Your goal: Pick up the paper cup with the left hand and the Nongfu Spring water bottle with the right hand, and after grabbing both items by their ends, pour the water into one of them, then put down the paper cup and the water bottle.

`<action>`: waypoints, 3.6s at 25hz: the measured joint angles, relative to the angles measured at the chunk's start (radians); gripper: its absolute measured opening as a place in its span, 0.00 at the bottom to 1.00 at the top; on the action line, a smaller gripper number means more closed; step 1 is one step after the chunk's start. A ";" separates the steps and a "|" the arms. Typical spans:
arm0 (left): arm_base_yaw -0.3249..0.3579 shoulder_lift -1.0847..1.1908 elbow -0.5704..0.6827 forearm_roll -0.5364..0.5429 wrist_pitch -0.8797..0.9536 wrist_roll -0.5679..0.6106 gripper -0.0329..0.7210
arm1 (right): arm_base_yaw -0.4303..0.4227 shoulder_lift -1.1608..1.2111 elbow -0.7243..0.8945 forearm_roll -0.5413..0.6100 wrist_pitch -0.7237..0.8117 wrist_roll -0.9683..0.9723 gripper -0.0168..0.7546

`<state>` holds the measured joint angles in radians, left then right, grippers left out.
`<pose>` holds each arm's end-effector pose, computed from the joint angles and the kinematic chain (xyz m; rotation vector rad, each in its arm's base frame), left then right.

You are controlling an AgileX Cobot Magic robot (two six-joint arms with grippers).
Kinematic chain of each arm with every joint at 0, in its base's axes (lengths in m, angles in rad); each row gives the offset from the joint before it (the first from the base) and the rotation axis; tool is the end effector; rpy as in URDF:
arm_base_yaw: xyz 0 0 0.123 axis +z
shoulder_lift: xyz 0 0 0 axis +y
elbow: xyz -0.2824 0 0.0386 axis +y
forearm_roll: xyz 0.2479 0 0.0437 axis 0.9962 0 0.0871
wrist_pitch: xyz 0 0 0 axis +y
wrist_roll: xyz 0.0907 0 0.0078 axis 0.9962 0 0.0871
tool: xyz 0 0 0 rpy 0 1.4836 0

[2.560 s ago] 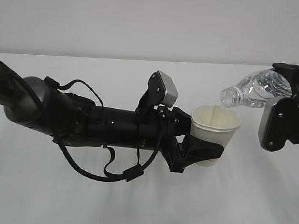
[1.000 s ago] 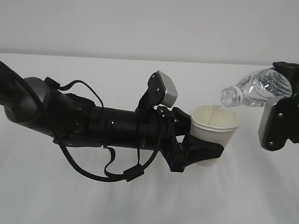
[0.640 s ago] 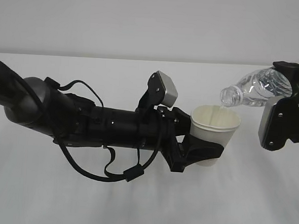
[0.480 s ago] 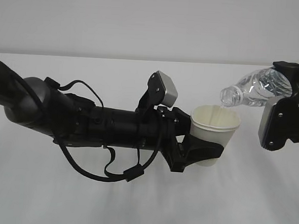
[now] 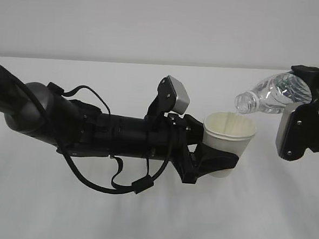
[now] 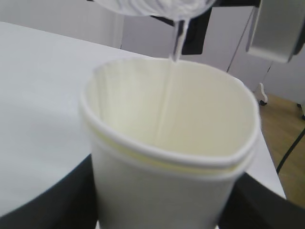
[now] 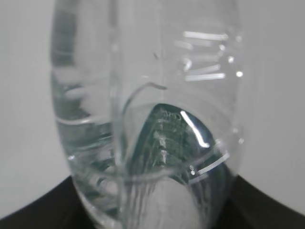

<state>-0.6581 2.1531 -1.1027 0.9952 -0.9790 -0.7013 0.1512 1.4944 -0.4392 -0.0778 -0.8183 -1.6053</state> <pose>0.2868 -0.3018 0.1260 1.1361 1.5618 -1.1523 0.2632 0.0453 0.1996 -1.4761 1.1026 -1.0448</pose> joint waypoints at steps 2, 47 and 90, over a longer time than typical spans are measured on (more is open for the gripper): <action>0.000 0.000 0.000 0.000 0.000 0.000 0.67 | 0.000 0.000 0.000 0.000 0.000 -0.002 0.55; 0.000 0.000 0.000 -0.002 0.000 0.000 0.67 | 0.000 0.000 0.000 0.000 -0.006 -0.018 0.55; 0.000 0.000 0.000 -0.004 0.000 0.000 0.67 | 0.000 0.000 0.000 0.000 -0.013 -0.034 0.55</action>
<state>-0.6581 2.1531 -1.1027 0.9914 -0.9790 -0.7013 0.1512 1.4944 -0.4392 -0.0778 -0.8311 -1.6389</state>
